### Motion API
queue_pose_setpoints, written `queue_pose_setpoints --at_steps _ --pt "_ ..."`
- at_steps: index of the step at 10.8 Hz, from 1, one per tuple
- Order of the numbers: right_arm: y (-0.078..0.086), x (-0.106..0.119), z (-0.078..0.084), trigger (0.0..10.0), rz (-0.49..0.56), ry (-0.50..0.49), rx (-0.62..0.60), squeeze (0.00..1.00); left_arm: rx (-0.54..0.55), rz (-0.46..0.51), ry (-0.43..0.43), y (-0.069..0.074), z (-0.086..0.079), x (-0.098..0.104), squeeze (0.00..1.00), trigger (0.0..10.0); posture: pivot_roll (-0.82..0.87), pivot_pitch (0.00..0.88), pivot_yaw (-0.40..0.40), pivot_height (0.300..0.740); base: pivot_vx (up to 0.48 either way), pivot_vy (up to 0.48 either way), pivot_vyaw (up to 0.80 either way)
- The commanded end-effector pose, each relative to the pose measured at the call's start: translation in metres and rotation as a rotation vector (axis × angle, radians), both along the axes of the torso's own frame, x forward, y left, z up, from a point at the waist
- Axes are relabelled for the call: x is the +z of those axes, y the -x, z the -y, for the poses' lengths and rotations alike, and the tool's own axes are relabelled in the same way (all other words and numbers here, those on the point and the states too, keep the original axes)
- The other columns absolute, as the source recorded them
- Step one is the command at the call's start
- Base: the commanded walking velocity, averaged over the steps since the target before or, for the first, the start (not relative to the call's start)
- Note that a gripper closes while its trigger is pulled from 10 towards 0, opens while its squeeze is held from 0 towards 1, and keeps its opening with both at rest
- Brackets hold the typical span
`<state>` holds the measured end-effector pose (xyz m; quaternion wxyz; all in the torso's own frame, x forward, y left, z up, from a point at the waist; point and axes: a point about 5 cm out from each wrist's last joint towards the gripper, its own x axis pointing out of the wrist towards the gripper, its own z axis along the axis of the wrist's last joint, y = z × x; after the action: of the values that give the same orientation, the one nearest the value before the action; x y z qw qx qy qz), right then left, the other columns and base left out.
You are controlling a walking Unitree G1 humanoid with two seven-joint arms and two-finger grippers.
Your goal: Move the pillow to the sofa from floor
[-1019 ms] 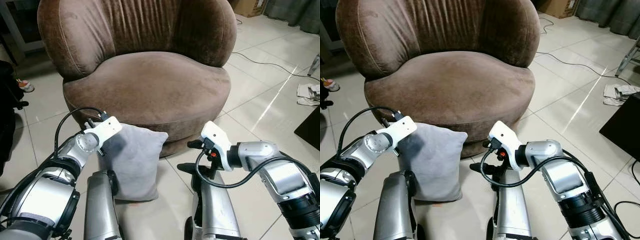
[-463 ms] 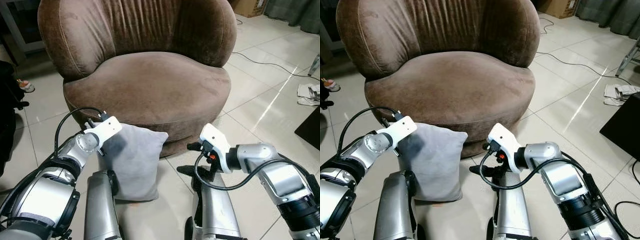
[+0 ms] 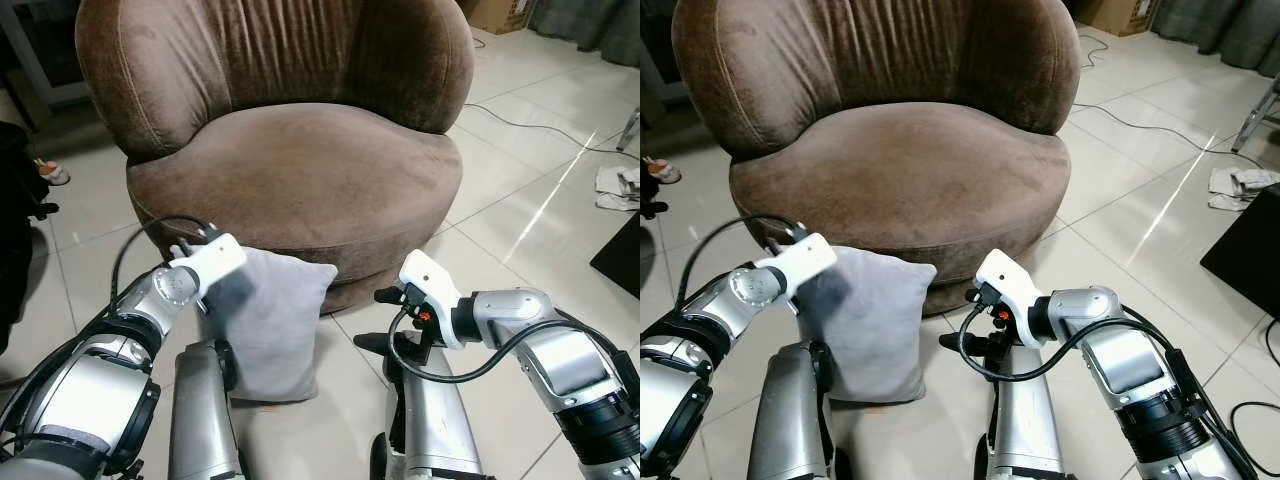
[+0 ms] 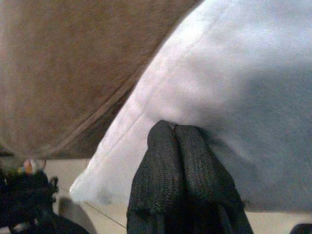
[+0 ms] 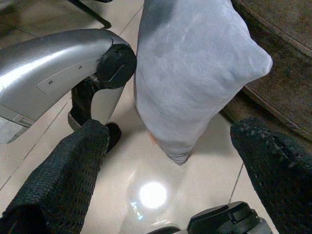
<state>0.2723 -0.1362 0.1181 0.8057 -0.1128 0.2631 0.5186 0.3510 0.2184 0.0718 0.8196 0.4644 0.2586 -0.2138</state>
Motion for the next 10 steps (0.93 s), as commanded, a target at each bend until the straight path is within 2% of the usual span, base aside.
queue_pose_setpoints --at_steps 1,2,3,7,9,10 --pt "0.001 0.003 0.0 10.0 0.016 -0.002 0.002 0.0 -0.148 -0.053 -0.119 -0.001 0.005 0.002 0.0 0.0 -0.18 0.012 0.006 0.411 0.0 0.0 0.0" --pt "0.002 0.002 -0.002 10.0 0.015 -0.004 0.003 0.0 -0.232 -0.104 -0.193 0.002 0.007 0.0 0.0 0.0 -0.17 0.011 0.016 0.411 0.0 0.0 0.0" --pt "0.002 0.002 -0.003 10.0 0.014 -0.008 0.001 0.0 -0.282 -0.109 -0.263 0.0 0.007 0.003 0.0 0.0 -0.17 0.01 0.019 0.411 0.0 0.0 0.0" --pt "0.006 -0.002 -0.003 10.0 0.01 -0.02 -0.015 0.0 -0.311 -0.115 -0.295 -0.003 0.007 0.009 0.0 0.0 -0.18 0.005 0.044 0.411 0.0 0.0 0.0" --pt "0.006 -0.003 -0.004 10.0 0.009 -0.021 -0.021 0.0 -0.399 -0.145 -0.407 0.001 0.005 0.004 0.0 0.0 -0.18 0.005 0.044 0.411 0.0 0.0 0.0" --pt "0.008 -0.004 -0.006 10.0 0.005 -0.024 -0.019 0.0 -0.499 -0.166 -0.504 0.006 0.006 -0.002 0.0 0.0 -0.17 0.01 0.044 0.411 0.0 0.0 0.0"
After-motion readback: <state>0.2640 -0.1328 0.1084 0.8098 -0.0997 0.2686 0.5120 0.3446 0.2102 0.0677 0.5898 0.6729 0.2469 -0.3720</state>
